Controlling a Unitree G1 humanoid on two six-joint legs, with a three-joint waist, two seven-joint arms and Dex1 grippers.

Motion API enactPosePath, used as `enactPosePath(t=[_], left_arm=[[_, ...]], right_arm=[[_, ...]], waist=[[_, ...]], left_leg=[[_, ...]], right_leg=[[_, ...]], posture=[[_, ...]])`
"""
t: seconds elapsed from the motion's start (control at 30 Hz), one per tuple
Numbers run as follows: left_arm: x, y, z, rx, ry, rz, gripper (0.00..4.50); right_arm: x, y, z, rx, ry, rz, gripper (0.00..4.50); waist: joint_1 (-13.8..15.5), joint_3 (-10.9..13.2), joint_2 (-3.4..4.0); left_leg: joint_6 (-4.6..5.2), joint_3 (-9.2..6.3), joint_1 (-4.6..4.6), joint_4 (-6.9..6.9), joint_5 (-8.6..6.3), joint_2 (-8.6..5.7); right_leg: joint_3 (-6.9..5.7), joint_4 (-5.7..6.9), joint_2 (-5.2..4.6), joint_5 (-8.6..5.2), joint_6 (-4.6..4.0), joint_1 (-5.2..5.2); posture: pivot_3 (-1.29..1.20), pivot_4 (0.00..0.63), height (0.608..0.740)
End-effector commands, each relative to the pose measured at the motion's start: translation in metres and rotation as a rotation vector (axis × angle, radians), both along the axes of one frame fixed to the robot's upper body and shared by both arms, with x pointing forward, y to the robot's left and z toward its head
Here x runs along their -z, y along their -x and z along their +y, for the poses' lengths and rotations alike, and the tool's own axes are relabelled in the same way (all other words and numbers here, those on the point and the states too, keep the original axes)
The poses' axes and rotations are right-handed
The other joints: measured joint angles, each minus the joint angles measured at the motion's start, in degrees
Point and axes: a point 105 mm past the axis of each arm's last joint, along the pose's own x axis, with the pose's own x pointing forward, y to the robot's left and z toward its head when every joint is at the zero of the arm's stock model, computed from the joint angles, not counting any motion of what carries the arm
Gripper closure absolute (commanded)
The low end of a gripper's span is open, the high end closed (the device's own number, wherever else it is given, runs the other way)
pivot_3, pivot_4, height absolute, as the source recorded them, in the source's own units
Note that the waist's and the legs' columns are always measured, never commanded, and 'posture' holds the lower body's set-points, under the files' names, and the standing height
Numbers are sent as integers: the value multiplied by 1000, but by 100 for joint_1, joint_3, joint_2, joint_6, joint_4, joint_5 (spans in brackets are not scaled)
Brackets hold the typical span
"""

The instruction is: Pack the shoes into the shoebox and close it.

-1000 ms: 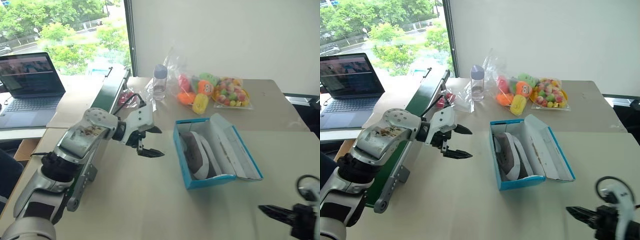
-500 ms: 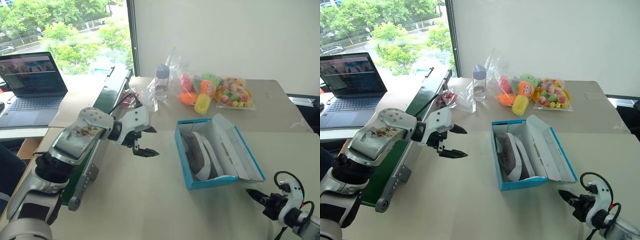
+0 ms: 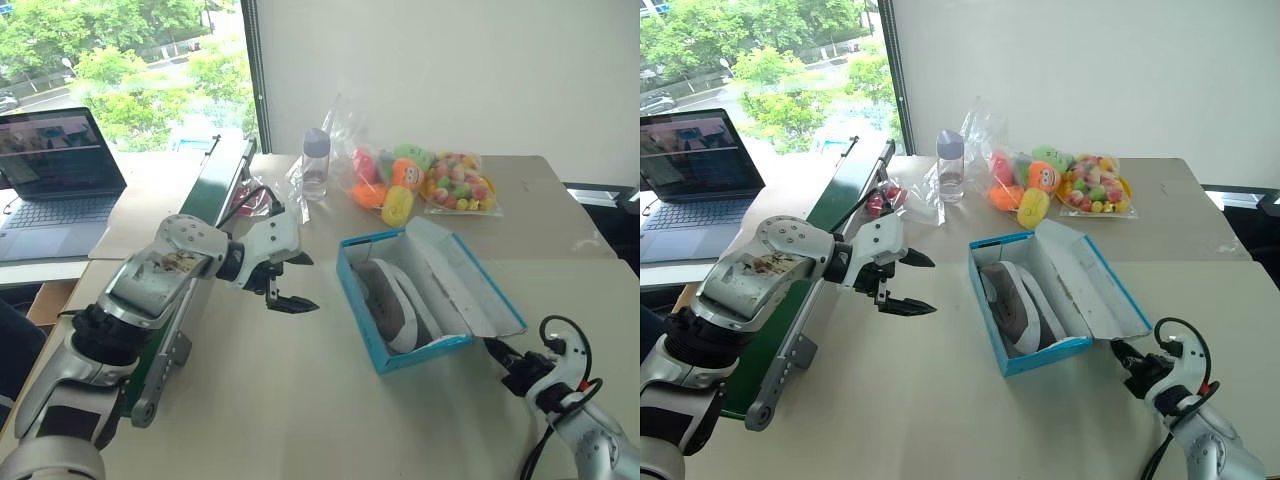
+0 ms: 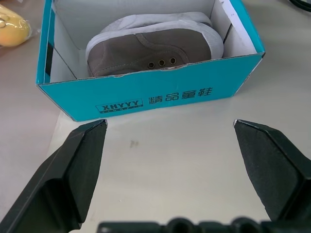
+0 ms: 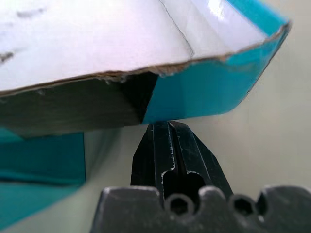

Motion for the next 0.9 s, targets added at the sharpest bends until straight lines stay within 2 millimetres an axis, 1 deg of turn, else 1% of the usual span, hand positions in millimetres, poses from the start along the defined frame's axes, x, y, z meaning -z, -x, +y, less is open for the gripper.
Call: enactPosePath(t=[0.03, 0.13, 0.23, 0.37, 0.4, 0.53, 0.6, 0.7, 0.8, 0.9], left_arm=[[-12, 1, -1, 12, 7, -55, 27], [-13, 1, -1, 12, 6, -57, 27], [-14, 0, -1, 12, 6, -60, 27], [-14, -1, 0, 10, -1, -67, 27], [-15, -2, 1, 6, -3, -67, 27], [-14, -2, 4, -13, -7, -67, 27], [-13, -3, 5, -20, -9, -68, 27], [-14, -1, 7, -29, -6, -66, 27], [-16, 2, 9, -31, -1, -65, 27], [-25, 7, 10, -26, 44, -50, 27]], right_arm=[[-56, -4, -23, 104, -28, -241, 4500], [-82, -4, -20, 85, -63, -325, 4500], [-105, -6, 0, -28, -66, -355, 4500], [-122, -7, 25, -162, -50, -341, 4500], [-128, -7, 38, -236, -53, -331, 4500], [-142, -5, 68, -420, -31, -297, 4500], [-146, -4, 77, -476, -22, -282, 4500], [-153, -8, 96, -587, 22, -259, 4500], [-158, -13, 105, -650, 61, -242, 4500], [-161, -20, 108, -692, 99, -233, 4500]], waist=[[1, 0, 0], [1, 0, 1], [-3, 0, 3], [-5, 0, 4], [-5, -1, 4], [-3, 0, 3], [-3, 0, 3], [-2, 0, 3], [0, 0, 2], [5, 1, 1]], left_leg=[[0, 0, 1, 0, 0, 0], [0, 0, 1, -1, 0, 1], [0, 0, 3, -1, 0, 2], [0, 1, 6, -2, 0, 2], [0, 1, 6, -2, 0, 2], [0, 1, 5, -2, 0, 2], [0, 2, 5, -2, 0, 1], [0, 2, 4, -1, 0, 1], [1, 3, 4, 0, 0, 0], [1, 2, 1, -1, 0, 0]], right_leg=[[0, 0, 0, 0, 0, 1], [1, 1, -1, 1, 1, 1], [1, 1, -1, 10, 15, 2], [4, 2, -1, 8, 11, 3], [3, 2, -2, 7, 9, 2], [3, 1, -2, 3, 3, 2], [3, 1, -2, 1, -1, 2], [2, 0, -1, 1, -1, 3], [3, 0, -1, 1, 0, 2], [-2, -1, 1, 2, 1, 1]], posture=[[0, 150, 740], [0, 150, 740], [0, 150, 740], [0, 150, 740], [0, 150, 740], [0, 150, 740], [0, 150, 740], [0, 150, 740], [0, 150, 740], [0, 150, 740]])
